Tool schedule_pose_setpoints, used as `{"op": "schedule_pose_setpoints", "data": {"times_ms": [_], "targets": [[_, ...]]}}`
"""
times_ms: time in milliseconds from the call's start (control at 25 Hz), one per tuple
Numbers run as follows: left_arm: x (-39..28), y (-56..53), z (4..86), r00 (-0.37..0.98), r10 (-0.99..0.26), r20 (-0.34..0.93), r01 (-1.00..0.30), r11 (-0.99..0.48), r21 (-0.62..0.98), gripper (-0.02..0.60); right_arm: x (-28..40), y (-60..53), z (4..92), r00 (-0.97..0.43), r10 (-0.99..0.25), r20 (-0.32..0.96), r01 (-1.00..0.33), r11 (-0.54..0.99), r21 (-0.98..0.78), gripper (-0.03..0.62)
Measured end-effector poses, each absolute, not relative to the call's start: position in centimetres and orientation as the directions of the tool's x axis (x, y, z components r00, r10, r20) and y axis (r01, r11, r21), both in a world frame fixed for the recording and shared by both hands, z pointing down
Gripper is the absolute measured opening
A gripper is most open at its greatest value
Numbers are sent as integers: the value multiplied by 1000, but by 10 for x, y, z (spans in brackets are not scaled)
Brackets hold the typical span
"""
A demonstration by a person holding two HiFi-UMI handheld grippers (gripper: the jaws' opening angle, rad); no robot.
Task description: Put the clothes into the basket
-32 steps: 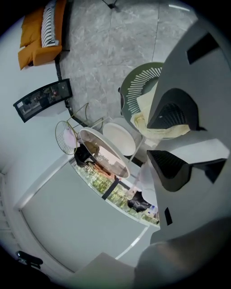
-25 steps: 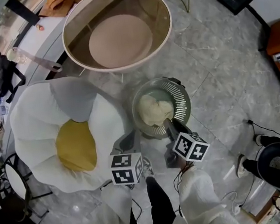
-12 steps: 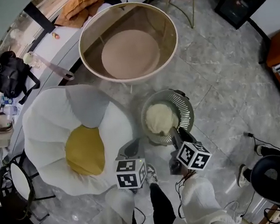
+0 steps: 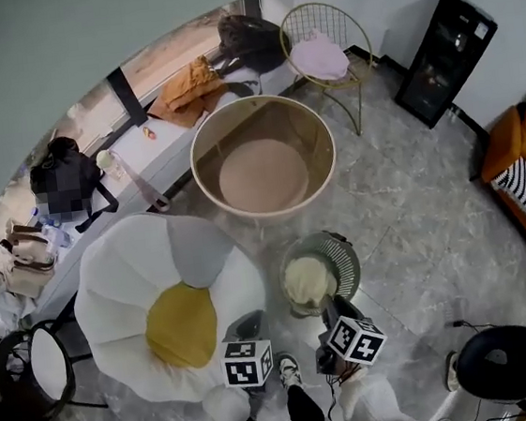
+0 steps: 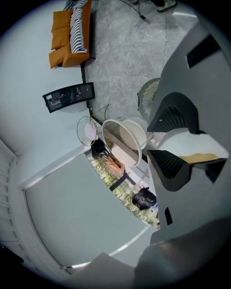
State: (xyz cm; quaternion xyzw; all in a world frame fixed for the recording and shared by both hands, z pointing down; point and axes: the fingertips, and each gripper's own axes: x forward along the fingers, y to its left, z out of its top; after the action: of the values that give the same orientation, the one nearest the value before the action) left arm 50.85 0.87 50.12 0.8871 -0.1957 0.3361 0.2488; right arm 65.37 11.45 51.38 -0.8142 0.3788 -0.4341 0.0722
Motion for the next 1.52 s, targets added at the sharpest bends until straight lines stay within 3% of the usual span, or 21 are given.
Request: {"op": "schedule_pose_setpoints", "data": {"times_ms": [240,600,1000,1520], "targets": [[449,-6,432,726,-253,639,-547,-775,315,5,593,102,444,333,-726,602,-614,-651,-445,126],[393,17,358,789,-262,555,-485,-820,303,5,542,135,349,402,-767,499,-652,-623,-432,77],[387,28,310,854,-245,458,-406,-865,295,5,539,212,309,553,-688,470,-594,-721,-357,35],[408,42,310,869,-173,464,-329,-902,279,5,532,229,313,573,-667,477,-550,-744,-379,35]]}}
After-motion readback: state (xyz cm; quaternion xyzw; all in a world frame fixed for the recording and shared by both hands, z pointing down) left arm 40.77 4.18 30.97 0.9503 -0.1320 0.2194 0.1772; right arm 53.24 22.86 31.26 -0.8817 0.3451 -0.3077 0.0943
